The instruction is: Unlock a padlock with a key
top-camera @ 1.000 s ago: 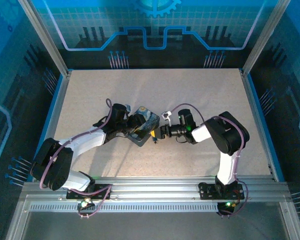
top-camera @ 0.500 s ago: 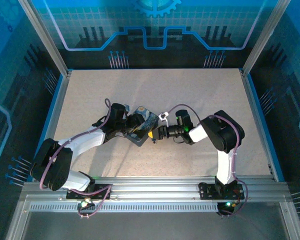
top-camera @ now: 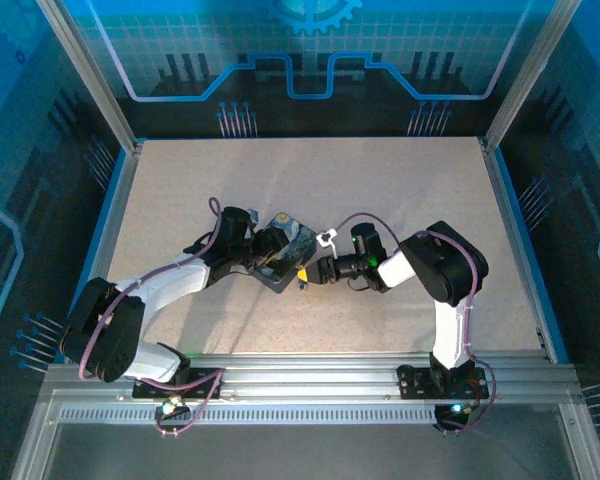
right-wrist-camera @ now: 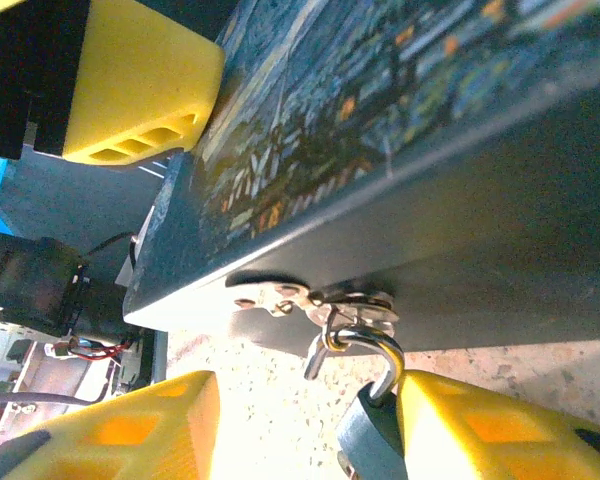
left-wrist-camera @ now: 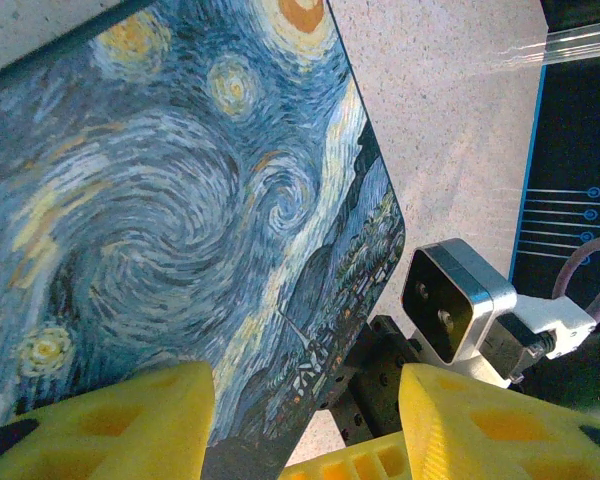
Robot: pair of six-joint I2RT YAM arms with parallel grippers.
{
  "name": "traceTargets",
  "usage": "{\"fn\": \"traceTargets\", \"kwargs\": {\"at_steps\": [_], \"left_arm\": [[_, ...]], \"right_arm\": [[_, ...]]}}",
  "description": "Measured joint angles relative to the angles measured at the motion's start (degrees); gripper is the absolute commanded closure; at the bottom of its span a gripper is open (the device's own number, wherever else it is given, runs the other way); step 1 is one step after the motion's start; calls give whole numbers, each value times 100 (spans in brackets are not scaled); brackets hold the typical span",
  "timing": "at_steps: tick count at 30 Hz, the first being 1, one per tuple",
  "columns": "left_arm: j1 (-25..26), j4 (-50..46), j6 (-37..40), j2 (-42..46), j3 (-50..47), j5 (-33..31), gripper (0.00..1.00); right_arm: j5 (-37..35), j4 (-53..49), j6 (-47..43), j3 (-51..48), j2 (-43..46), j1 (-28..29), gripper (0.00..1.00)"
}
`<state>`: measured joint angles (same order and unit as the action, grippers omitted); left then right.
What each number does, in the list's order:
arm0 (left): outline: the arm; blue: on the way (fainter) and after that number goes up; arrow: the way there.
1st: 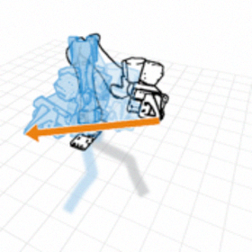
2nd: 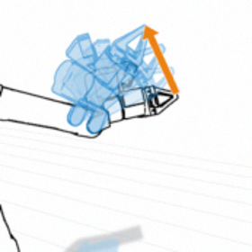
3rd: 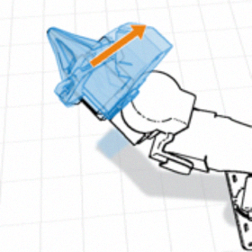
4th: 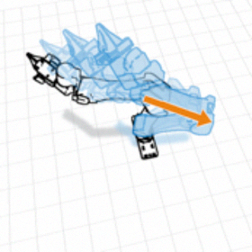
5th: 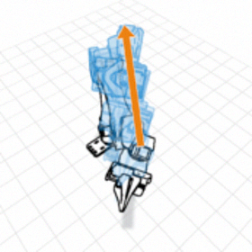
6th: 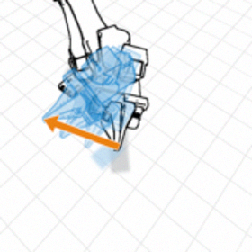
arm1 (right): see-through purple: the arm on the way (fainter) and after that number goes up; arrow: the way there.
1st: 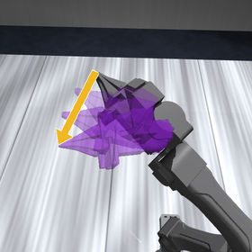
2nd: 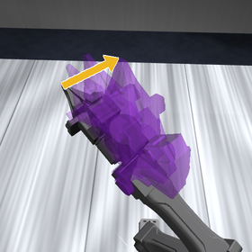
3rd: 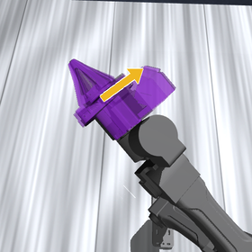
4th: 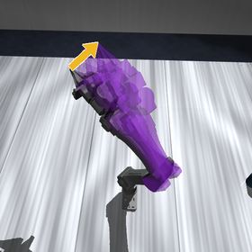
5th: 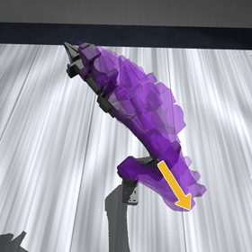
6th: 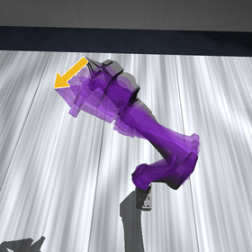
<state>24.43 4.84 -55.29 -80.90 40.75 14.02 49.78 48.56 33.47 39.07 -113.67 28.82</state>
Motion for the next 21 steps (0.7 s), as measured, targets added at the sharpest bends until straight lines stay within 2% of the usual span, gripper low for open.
{"fn": "traceTargets", "kwargs": {"at_steps": [9,21], "left_arm": [[-2,7,0,2,-4,-2,47],[-2,17,0,4,-9,0,47]], "right_arm": [[-2,-4,0,-11,0,0,61],[-136,-22,66,46,-22,0,57]]}}
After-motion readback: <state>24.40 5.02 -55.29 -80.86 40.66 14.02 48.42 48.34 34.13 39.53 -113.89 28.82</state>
